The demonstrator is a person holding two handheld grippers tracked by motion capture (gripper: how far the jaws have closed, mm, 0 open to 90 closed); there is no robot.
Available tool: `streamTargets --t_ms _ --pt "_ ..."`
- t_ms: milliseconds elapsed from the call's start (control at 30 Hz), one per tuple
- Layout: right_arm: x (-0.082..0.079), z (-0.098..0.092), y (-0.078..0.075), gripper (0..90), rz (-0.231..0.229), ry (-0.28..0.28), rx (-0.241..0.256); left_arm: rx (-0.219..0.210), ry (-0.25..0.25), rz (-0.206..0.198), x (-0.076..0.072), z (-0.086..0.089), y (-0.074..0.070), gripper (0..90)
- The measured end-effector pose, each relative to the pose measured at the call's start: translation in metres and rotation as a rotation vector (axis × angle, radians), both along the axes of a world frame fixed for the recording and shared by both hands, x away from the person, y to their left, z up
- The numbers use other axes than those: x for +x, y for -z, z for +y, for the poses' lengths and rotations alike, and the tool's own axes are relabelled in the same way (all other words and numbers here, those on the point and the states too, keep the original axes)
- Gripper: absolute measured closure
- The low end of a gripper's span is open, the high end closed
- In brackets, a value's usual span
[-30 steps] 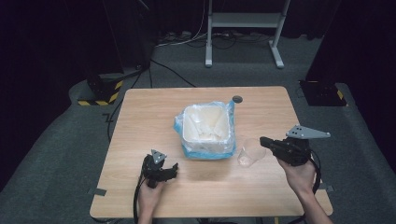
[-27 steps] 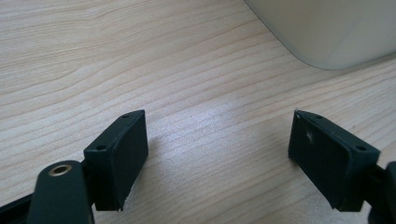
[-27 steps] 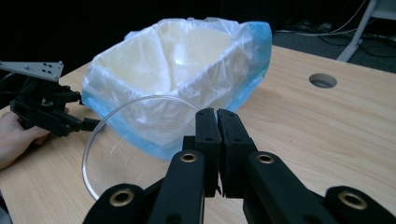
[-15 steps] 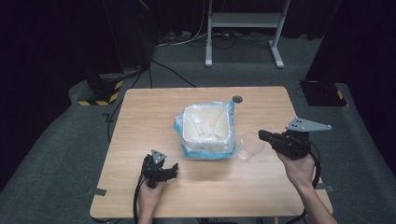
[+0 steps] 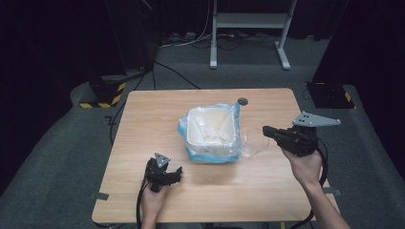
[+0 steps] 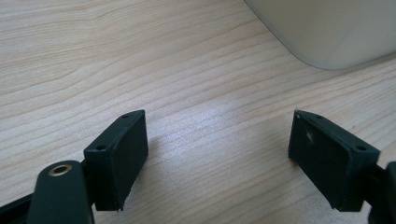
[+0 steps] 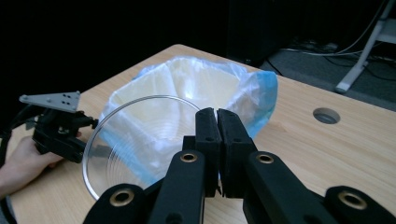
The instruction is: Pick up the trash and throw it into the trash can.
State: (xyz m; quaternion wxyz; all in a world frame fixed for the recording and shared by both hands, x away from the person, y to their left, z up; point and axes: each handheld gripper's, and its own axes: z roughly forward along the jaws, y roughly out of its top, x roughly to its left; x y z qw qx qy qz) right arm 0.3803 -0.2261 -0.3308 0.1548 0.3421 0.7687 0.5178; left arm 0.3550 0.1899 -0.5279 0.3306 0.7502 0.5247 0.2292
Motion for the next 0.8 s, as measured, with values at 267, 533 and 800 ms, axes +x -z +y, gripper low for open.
streamTargets --t_ms 267,533,800 --pt "0.003 0.013 -0.010 87.4 -0.020 -0.031 -0.018 0.000 0.000 0.000 0.000 0.000 0.000 19.7" --pt "0.011 0.023 -0.019 87.4 -0.031 -0.042 -0.008 0.002 0.001 0.000 0.000 0.000 0.000 19.7" --pt "0.022 0.037 -0.022 87.4 -0.053 -0.046 -0.020 -0.001 -0.001 0.000 0.000 0.000 0.000 19.7"
